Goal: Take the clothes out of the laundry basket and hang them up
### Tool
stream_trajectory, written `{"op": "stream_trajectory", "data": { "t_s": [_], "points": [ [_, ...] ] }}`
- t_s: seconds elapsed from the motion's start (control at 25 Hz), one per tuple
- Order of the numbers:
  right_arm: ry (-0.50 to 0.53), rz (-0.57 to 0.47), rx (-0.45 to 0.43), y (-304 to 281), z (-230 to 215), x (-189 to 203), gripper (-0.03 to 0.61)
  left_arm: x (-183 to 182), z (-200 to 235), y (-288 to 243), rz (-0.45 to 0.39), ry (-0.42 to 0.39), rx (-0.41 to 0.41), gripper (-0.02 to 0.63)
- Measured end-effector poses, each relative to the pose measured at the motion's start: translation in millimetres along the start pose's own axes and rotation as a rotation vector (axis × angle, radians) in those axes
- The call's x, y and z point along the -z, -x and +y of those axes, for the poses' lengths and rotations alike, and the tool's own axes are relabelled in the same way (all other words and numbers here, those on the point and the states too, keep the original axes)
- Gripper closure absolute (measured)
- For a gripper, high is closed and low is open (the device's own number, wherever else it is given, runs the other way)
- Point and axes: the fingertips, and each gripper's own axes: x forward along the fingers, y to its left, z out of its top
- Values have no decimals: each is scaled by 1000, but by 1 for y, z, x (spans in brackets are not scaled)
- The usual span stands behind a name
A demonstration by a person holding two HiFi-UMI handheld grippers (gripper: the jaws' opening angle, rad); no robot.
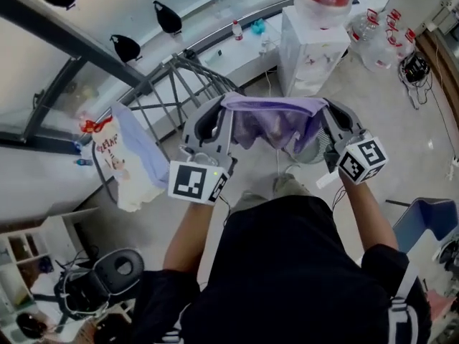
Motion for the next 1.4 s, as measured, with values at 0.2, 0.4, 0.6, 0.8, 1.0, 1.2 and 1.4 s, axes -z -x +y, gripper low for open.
{"op": "stream_trajectory", "data": {
  "t_s": [0.2, 0.4, 0.6, 0.8, 1.0, 1.2, 1.4],
  "points": [
    [64, -29, -81, -18, 65, -48, 568, -24, 30, 67, -16, -9, -27, 592],
    [109, -51, -172, -42, 128, -82, 568, -51, 55, 131, -45, -47, -81, 592],
    [170, -78, -283, -76, 189, -105, 568, -79, 90, 180, -71, -71, -107, 592],
    [230, -91, -401, -126, 240, -117, 568, -90, 136, 213, -63, -135, -183, 592],
    [244, -61, -472, -181, 275, -108, 568, -82, 190, 231, -33, -112, -255, 592],
    [228, -5, -501, -248, 284, -77, 568, -55, 250, 229, 30, -110, -322, 592],
    [199, 69, -520, -327, 274, -41, 568, -17, 324, 206, 116, -92, -367, 592]
  ]
}}
